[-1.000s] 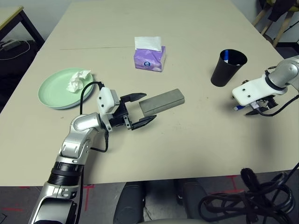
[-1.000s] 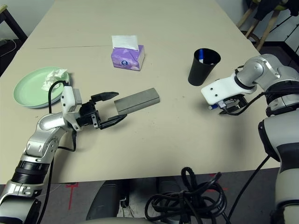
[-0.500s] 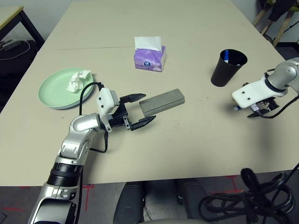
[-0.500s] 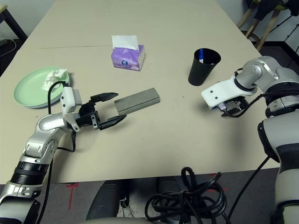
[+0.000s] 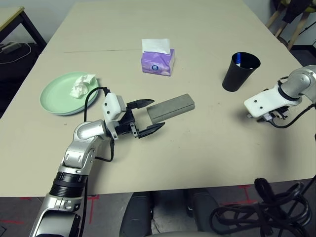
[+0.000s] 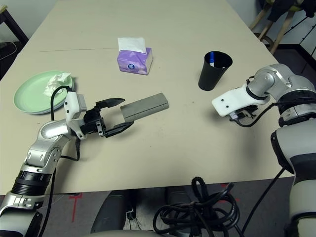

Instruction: Organize and tidy the items on the table.

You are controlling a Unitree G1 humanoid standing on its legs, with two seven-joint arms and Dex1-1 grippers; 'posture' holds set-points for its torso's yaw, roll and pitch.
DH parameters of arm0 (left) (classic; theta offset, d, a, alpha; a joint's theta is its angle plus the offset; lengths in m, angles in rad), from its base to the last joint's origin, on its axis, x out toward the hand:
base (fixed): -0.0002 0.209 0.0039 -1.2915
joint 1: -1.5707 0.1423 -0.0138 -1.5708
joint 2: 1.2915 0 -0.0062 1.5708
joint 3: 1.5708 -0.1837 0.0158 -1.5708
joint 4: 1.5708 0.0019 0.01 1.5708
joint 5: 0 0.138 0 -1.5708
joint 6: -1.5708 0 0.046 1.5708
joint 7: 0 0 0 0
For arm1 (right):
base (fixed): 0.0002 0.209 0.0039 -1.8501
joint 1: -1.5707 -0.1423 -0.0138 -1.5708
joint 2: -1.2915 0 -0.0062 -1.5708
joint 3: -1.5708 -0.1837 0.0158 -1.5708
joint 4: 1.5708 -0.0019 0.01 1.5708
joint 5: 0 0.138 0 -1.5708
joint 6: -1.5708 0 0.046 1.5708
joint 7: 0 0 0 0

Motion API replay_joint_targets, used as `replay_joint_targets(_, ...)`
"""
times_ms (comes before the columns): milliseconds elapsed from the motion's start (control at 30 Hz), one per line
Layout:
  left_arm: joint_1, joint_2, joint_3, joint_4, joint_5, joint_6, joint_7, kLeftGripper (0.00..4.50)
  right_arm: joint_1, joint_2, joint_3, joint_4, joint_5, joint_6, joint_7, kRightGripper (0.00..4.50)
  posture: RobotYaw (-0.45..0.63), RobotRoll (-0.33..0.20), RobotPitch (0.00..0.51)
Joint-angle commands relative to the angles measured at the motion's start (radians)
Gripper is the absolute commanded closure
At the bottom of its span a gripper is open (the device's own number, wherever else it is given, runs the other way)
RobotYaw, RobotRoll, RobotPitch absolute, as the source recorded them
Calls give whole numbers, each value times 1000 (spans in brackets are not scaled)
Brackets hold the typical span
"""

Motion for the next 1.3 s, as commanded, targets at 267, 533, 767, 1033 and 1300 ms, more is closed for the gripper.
replay_joint_targets(267, -17, 4, -5, 9, 4, -6, -11, 0, -89, 56, -195, -14, 344, 301, 262, 4080, 77, 0, 154)
replay_joint_targets(533, -48, 6, -7, 47, 7, -12, -34, 0, 7, 19, -219, -356, 787, 721, 264, 4080, 46, 0, 131)
replay_joint_targets(767, -90, 1, -21, 91, 11, -16, -68, 0, 182, 82, -469, -698, 986, 1057, 95, 4080, 9, 0, 118)
replay_joint_targets(1033, -103, -5, -38, 120, 20, -23, -92, 0, 517, 255, -612, -1130, 1070, 1179, -277, 4080, -25, 0, 115)
replay_joint_targets(1300, -123, -11, -42, 144, 24, -26, -108, 0, 555, 320, -638, -1237, 1085, 1200, -440, 4080, -34, 0, 108)
